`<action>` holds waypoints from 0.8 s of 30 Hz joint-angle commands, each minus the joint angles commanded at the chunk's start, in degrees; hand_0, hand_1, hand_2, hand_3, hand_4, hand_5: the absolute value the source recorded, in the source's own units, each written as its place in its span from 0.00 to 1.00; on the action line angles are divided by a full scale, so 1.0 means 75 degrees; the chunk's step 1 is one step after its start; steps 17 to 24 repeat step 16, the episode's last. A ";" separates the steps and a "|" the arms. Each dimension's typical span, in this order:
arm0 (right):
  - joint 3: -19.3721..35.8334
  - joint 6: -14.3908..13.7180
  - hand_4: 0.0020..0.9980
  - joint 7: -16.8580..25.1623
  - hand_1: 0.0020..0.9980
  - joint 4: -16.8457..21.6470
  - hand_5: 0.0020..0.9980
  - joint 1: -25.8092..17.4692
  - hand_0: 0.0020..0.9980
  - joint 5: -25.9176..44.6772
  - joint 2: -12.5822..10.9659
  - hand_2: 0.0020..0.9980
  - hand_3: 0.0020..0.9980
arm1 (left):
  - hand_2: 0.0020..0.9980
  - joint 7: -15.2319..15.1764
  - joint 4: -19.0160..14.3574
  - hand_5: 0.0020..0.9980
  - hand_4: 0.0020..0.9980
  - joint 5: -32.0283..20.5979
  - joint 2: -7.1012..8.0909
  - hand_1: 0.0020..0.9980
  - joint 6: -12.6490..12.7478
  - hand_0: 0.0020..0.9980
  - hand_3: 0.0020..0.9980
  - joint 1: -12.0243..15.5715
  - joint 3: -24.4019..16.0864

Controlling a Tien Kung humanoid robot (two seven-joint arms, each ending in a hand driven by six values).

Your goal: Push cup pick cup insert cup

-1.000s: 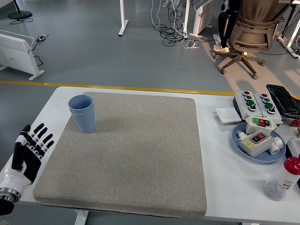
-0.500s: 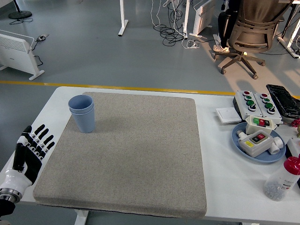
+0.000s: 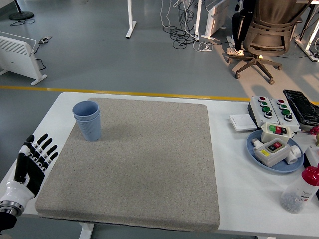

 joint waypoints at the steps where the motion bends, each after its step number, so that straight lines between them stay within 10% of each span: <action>1: -0.0001 0.0000 0.14 0.0000 0.62 0.0000 0.49 0.0000 0.67 0.0001 0.0000 0.63 0.58 | 0.97 -0.0001 0.0000 1.00 0.66 -0.0001 0.0000 0.92 0.0002 0.91 0.93 0.0000 -0.0001; 24: -0.0038 -0.0008 0.14 0.0004 0.62 0.0001 0.48 0.0001 0.67 0.0051 -0.0002 0.63 0.58 | 0.97 -0.0006 0.0004 1.00 0.66 -0.0019 0.0000 0.92 0.0031 0.91 0.93 0.0008 -0.0001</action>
